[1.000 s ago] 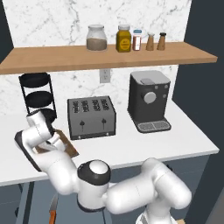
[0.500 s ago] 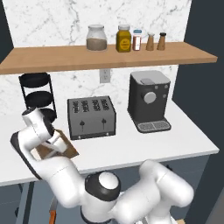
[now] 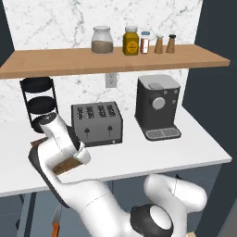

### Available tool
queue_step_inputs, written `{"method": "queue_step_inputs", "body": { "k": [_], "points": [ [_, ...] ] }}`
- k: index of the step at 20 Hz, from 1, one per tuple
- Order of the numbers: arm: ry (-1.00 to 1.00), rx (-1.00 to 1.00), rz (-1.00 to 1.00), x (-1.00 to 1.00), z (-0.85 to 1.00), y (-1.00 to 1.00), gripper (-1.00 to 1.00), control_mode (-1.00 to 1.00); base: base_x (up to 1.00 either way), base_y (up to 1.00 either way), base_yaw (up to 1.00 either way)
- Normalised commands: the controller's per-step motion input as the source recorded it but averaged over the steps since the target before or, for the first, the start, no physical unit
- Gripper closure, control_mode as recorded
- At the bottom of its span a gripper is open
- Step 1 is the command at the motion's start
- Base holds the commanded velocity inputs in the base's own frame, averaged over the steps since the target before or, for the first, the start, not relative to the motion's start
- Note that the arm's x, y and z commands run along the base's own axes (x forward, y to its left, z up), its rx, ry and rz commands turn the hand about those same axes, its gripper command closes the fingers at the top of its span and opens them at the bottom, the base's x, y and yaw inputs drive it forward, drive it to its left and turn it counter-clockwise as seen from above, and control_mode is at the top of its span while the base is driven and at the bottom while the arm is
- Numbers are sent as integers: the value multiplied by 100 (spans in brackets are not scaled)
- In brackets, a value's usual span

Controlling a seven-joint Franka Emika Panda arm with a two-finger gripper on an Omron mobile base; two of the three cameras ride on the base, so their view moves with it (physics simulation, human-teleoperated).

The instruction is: Place the appropriate cutting tool for cutting the potato skin on the cutting board.

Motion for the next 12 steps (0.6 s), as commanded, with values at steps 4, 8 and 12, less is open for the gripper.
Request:
{"method": "queue_step_inputs", "body": {
  "k": [4, 8, 12],
  "points": [
    [-17, 15, 0, -66, 23, -100, -100, -100, 0, 0, 0],
    [-13, 15, 0, -45, 30, -100, -100, -100, 0, 0, 0],
    [-8, 14, 1, -13, 36, -100, -100, -100, 0, 0, 0]
  ]
}}
